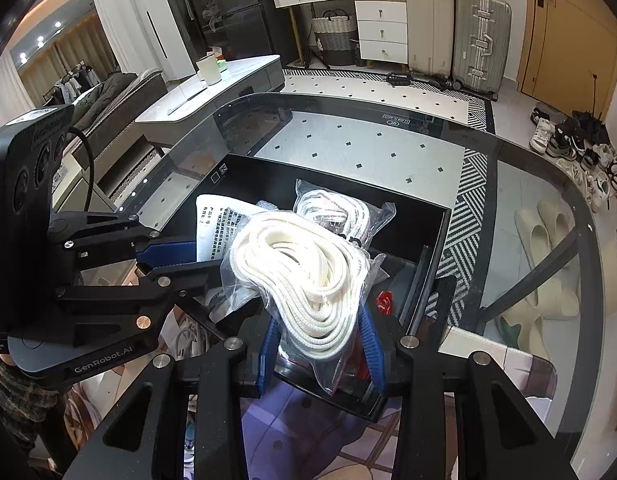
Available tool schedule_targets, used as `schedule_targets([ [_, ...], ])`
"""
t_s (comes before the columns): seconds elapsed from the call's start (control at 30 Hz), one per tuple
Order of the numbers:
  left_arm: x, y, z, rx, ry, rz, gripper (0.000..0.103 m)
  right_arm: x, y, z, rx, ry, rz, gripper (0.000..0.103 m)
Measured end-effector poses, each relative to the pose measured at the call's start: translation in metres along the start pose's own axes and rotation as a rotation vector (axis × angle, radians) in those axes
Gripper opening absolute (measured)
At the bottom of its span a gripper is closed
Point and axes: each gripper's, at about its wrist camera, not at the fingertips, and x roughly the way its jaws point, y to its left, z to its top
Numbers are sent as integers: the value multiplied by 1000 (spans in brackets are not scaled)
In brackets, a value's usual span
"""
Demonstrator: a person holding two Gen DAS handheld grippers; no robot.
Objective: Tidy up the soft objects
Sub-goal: 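Lower the rope coil and white packet into the box with both grippers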
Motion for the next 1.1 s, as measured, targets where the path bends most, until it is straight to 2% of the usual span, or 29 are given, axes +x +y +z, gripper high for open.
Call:
schedule_targets([
  [0.5,-21,-12,-30,8,28,-21,15,-21,23,-44,-37,21,-14,37],
  [0.77,-24,-14,-32,23,31,-12,18,-25,26,-50,-31,18,-24,40],
  [0.83,-24,-14,-32,29,33,-8,21,-26,26,-50,-35,14,-26,42],
  [1.0,-29,-15,-32,26,26,-3,38,-34,28,-50,-33,0,-15,50],
  [1.1,-32,-16,-32,27,25,6,45,-43,28,-53,-29,-21,-7,57],
])
